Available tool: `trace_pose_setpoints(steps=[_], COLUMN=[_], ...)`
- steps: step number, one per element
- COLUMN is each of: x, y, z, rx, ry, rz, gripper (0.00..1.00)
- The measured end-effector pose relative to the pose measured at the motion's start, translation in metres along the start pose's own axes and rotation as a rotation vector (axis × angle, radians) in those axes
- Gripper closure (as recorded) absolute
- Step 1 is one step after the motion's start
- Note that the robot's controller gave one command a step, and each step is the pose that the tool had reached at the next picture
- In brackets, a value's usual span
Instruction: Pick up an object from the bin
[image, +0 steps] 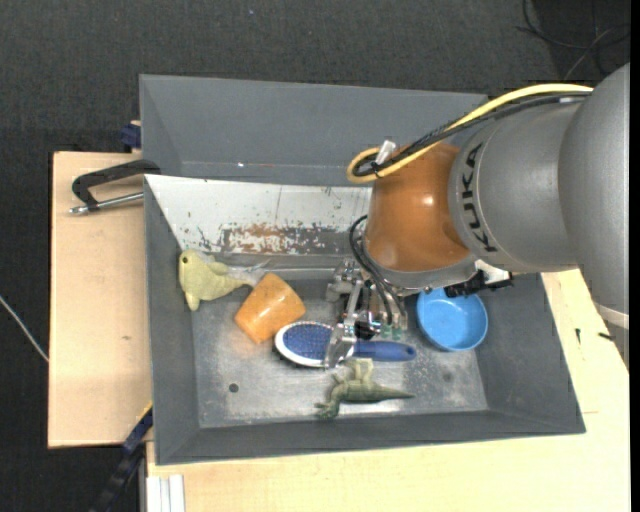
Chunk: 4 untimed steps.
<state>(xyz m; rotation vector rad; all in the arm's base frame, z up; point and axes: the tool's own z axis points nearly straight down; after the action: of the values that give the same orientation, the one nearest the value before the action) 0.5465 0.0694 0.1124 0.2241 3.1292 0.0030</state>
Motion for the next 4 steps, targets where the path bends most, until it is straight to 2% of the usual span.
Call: trace_pose_setpoints(steps=[1, 2, 3, 4], x=[0.006, 0.006, 0.004, 0.003], y=[-0.003, -0.002, -0.001, 0.000], z=[0.040, 0.038, 0.037, 0.030], rx=[-0.002, 0.000, -0.002, 0.000], ry=[0.000, 0.002, -0.005, 0.001], rz=[0.115, 0.114, 0.115, 0.115], gripper=[0.00, 0.00, 1.00, 1.00])
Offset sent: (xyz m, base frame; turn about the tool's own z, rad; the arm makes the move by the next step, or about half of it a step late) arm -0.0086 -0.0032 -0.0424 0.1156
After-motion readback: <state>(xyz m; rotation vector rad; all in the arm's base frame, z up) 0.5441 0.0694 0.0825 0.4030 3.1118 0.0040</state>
